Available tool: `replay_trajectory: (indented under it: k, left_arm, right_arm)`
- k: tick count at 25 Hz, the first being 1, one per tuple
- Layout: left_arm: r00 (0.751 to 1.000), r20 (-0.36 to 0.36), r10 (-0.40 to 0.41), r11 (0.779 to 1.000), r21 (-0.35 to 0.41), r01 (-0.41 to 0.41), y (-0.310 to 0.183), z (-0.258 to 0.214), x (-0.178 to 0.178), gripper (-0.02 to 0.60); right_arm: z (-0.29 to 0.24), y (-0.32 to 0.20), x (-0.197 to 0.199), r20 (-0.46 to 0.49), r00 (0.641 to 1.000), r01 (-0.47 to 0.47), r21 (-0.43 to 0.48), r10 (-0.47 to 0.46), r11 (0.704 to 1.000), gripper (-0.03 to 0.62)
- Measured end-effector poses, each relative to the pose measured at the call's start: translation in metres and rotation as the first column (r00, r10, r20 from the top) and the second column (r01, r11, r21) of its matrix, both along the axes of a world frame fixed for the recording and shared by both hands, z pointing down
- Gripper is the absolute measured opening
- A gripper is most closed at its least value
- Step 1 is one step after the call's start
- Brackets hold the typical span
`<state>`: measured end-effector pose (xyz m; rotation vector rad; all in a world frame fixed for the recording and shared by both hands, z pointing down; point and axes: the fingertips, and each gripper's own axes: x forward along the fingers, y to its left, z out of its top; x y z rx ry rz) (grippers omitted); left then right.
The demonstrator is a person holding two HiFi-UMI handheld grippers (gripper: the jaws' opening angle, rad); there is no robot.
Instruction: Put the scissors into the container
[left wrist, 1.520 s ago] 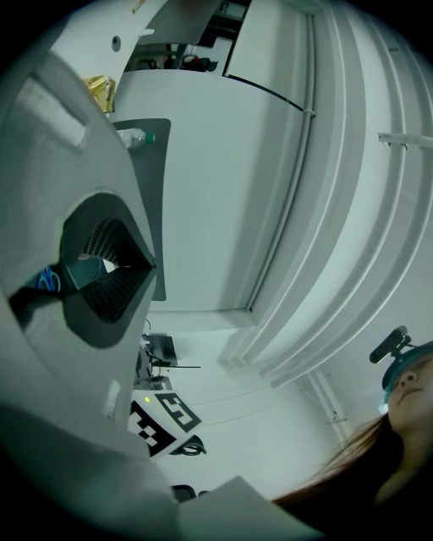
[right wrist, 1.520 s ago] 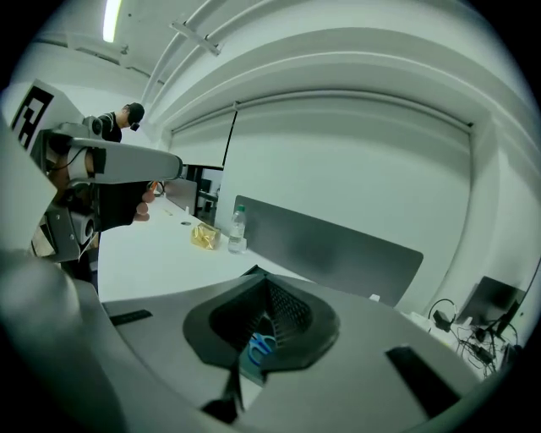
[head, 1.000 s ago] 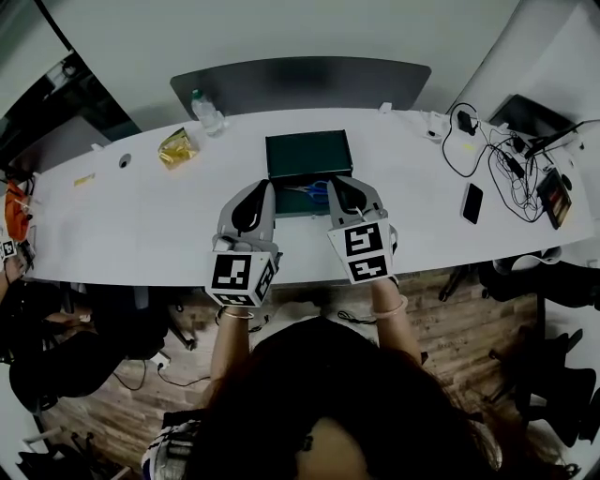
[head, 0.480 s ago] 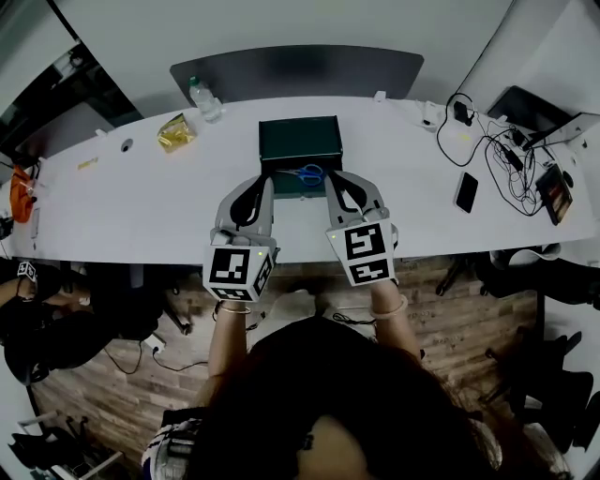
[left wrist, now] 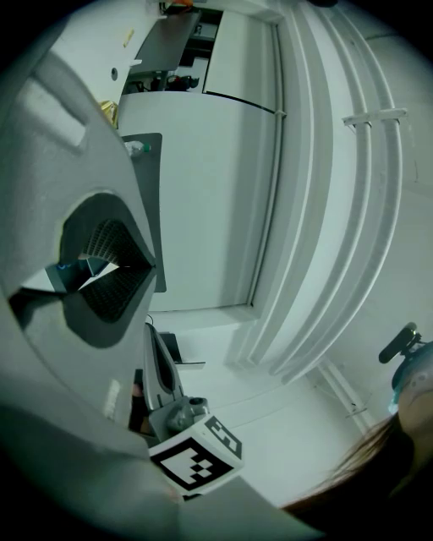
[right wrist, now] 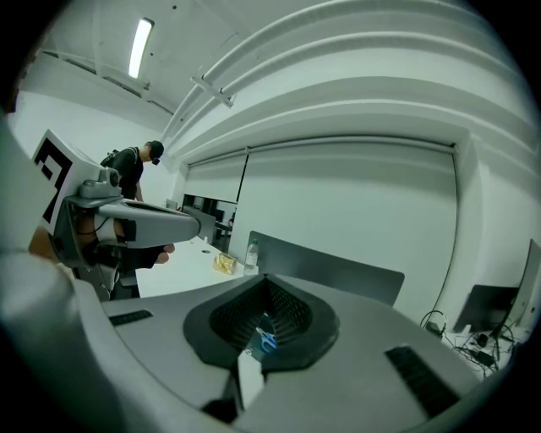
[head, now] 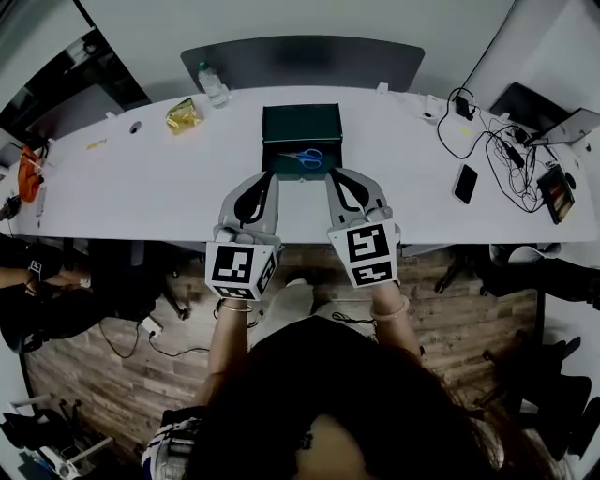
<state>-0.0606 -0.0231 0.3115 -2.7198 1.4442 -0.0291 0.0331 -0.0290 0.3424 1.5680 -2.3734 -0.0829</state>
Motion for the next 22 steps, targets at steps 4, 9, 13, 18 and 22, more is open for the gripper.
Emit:
replay_trajectory:
  k: [4, 9, 13, 18, 22]
  left_arm:
    - [1.000, 0.000, -0.005, 1.000, 0.003, 0.005, 0.019, -0.003, 0.001, 0.012]
    - [1.000, -0.001, -0.011, 1.000, -0.001, 0.011, 0.038, -0.003, 0.001, 0.013]
    - [1.000, -0.003, -0.010, 1.000, -0.002, 0.010, 0.050, -0.002, 0.002, 0.014]
    - [1.000, -0.002, -0.007, 1.000, -0.008, 0.007, 0.063, 0.000, 0.006, 0.013]
    - [1.000, -0.004, -0.014, 1.000, -0.012, 0.014, 0.073, 0.000, 0.006, 0.012]
  right_arm:
    - [-0.005, 0.018, 0.000, 0.003, 1.000, 0.006, 0.008, -0.006, 1.000, 0.006]
    - [-0.010, 0.037, 0.003, 0.013, 1.000, 0.004, 0.017, -0.004, 1.000, 0.006]
    - [-0.010, 0.050, 0.003, 0.013, 1.000, 0.008, 0.019, -0.008, 1.000, 0.008]
    - [-0.009, 0.065, 0.001, 0.016, 1.000, 0.024, 0.017, -0.024, 1.000, 0.006]
    - [-0.011, 0.075, 0.002, 0.021, 0.999, 0.027, 0.021, -0.027, 0.999, 0.008]
